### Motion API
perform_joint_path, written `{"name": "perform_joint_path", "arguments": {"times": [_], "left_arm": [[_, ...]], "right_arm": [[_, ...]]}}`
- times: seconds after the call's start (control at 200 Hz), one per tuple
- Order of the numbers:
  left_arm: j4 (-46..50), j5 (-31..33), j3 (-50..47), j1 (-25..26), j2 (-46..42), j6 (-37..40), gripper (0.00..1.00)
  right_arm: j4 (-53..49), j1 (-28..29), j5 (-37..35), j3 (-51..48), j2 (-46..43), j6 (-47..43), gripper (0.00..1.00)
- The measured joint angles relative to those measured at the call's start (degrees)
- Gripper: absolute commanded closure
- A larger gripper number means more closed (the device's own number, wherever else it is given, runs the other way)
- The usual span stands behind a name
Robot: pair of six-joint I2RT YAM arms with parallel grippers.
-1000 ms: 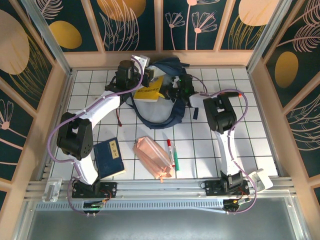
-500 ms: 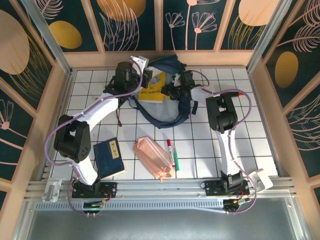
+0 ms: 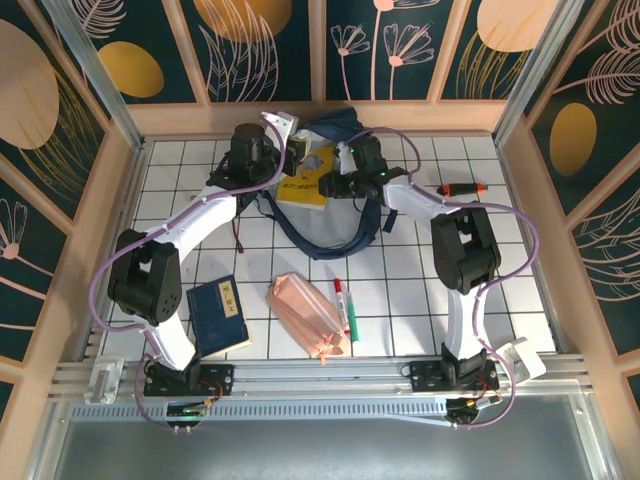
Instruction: Pack books, pencil case, and school supplies into a backpack
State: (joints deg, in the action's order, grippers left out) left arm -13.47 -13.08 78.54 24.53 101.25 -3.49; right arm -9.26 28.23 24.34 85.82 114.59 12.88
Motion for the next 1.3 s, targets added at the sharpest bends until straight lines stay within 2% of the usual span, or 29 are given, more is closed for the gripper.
{"name": "perform_joint_path", "arguments": {"times": [0.085,0.195,0.46,0.751,0.936,1.081,1.211,1.296], "left_arm": [[0.0,0.0,0.0,0.0,0.0,0.0,1.00],[0.0,0.0,0.0,0.0,0.0,0.0,1.00],[0.0,-0.1,0.0,0.0,0.0,0.0,1.00],[0.0,-0.5,0.0,0.0,0.0,0.0,1.00],[0.0,-0.7,0.0,0.0,0.0,0.0,1.00],[-0.1,-0.7,-0.1,0.0,0.0,0.1,1.00],[-0.6,-0.7,-0.7,0.0,0.0,0.1,1.00],[-1.3,-0.7,-1.2,0.0,0.0,0.1,1.00]], "right_arm": [[0.5,2.3,-0.5,-0.4,0.7,-1.9,0.90],[1.9,5.3,-3.8,-0.4,2.8,-2.0,0.97],[5.2,6.6,-15.5,-3.4,7.0,2.8,1.00],[5.9,6.7,-30.3,-0.3,10.0,10.8,0.99],[6.1,5.8,-37.1,0.1,10.1,17.6,0.98],[7.0,4.3,-38.2,0.1,10.1,20.0,0.91],[9.9,2.7,-33.4,-2.1,8.5,19.1,0.78],[11.6,1.7,-28.9,-5.8,4.3,17.8,0.73]]}}
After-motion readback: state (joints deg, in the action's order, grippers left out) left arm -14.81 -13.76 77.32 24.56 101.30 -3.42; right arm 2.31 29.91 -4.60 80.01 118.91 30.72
